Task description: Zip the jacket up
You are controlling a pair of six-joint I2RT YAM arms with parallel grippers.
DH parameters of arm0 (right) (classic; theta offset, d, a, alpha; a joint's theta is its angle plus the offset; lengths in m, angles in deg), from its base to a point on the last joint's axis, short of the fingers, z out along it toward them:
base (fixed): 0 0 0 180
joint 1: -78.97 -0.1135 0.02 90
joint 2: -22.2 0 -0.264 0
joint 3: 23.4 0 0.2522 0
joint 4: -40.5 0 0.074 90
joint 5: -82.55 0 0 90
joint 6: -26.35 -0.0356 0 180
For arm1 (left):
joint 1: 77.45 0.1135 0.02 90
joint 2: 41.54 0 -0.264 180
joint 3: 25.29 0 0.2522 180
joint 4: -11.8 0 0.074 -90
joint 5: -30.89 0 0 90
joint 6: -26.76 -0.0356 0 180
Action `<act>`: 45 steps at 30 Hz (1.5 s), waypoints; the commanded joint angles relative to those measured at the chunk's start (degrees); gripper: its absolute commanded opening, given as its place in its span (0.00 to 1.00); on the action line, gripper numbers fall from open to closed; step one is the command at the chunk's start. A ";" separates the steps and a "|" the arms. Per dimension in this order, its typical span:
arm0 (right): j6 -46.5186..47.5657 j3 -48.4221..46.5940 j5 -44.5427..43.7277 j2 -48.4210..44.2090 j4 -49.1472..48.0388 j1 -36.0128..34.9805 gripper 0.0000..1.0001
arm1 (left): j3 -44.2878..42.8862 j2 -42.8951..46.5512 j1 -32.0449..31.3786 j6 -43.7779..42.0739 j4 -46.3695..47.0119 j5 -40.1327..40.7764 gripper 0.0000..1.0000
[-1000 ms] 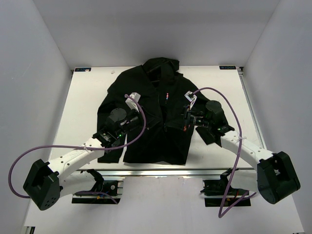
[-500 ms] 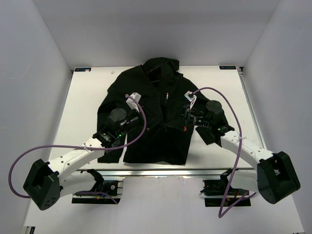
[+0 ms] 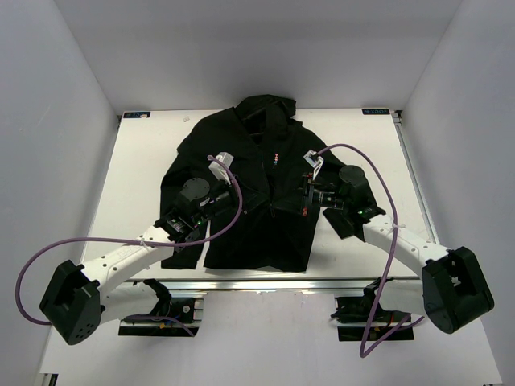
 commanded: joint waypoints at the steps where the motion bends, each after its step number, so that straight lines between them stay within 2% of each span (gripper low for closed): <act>1: -0.43 -1.65 0.63 -0.83 -4.43 -0.47 0.00 | 0.25 0.64 -0.12 0.48 2.39 -1.13 0.00; 7: -2.54 -0.07 -1.48 -2.14 -9.18 -0.47 0.00 | 0.43 0.55 -0.03 0.56 2.21 -1.48 0.00; 24: -5.00 2.48 -4.38 -3.99 -14.27 -0.38 0.00 | 0.78 0.99 -0.03 1.36 1.69 -0.16 0.00; 34: -5.53 2.30 -3.59 -3.38 -14.63 -0.38 0.00 | 0.43 0.64 -0.03 1.71 1.07 0.36 0.00; 38: -3.52 1.60 -4.64 -3.64 -10.59 -0.38 0.00 | -0.10 0.73 -0.12 1.79 0.19 1.16 0.00; 45: -2.72 0.90 -4.64 -2.85 -9.97 -0.38 0.00 | 0.08 0.90 -0.12 1.36 1.24 -0.34 0.00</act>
